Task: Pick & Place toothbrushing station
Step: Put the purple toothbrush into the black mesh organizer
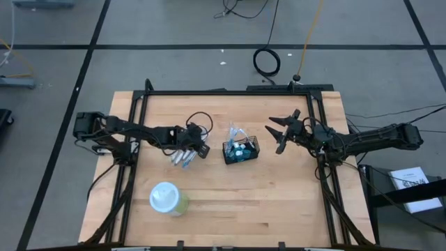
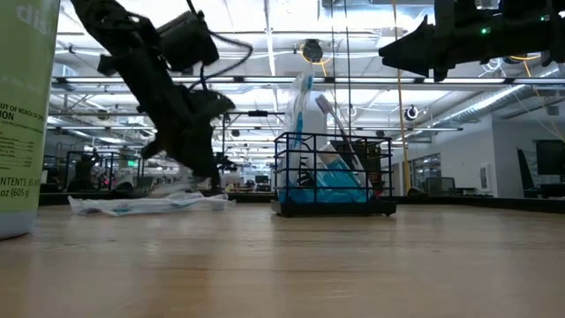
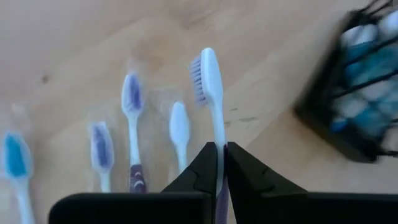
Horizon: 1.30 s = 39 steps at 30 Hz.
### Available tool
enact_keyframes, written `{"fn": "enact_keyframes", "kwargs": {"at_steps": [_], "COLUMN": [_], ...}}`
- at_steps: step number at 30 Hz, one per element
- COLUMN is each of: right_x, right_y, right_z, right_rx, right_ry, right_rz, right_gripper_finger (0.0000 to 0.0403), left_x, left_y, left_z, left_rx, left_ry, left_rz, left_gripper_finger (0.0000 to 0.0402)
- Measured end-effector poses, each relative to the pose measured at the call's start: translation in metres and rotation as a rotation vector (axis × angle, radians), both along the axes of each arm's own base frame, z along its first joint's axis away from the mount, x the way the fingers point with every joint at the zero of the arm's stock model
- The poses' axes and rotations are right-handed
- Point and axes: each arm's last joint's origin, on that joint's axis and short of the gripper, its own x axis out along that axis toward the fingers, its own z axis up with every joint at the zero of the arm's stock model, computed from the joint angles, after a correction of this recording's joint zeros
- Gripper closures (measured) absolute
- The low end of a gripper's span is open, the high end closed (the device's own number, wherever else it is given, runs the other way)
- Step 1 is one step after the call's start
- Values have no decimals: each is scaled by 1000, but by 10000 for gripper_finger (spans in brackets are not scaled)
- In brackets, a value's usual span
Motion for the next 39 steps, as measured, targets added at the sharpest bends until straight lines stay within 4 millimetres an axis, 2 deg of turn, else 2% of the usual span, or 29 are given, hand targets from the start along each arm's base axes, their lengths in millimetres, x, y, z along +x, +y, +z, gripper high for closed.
{"fn": "enact_keyframes", "kwargs": {"at_steps": [6, 9, 15, 18, 22, 26, 31, 39], "right_x": [0, 0, 2, 4, 12, 24, 36, 46], "right_y": [0, 0, 0, 0, 0, 2, 5, 6], "right_z": [-1, -2, -4, -5, -6, -12, -12, -16], "right_rx": [0, 1, 7, 7, 7, 16, 6, 84], "right_ry": [14, 18, 27, 27, -2, -21, -128, -222], "right_rz": [-4, -5, -4, -2, 3, 68, 191, 249], "right_gripper_finger": [232, 232, 232, 232, 232, 232, 221, 170], "left_x": [4, -3, -21, -24, -14, 7, 38, 77], "left_y": [-8, -13, -30, -37, -40, -40, -36, -34], "left_z": [44, 72, 133, 153, 150, 133, 114, 97], "left_rx": [100, 196, 505, 664, 803, 871, 869, 825], "left_ry": [-82, -113, -308, -442, -613, -732, -759, -731], "left_rz": [-82, -101, -134, -182, -327, -453, -513, -574], "left_gripper_finger": [389, 390, 391, 391, 391, 391, 391, 391]}}
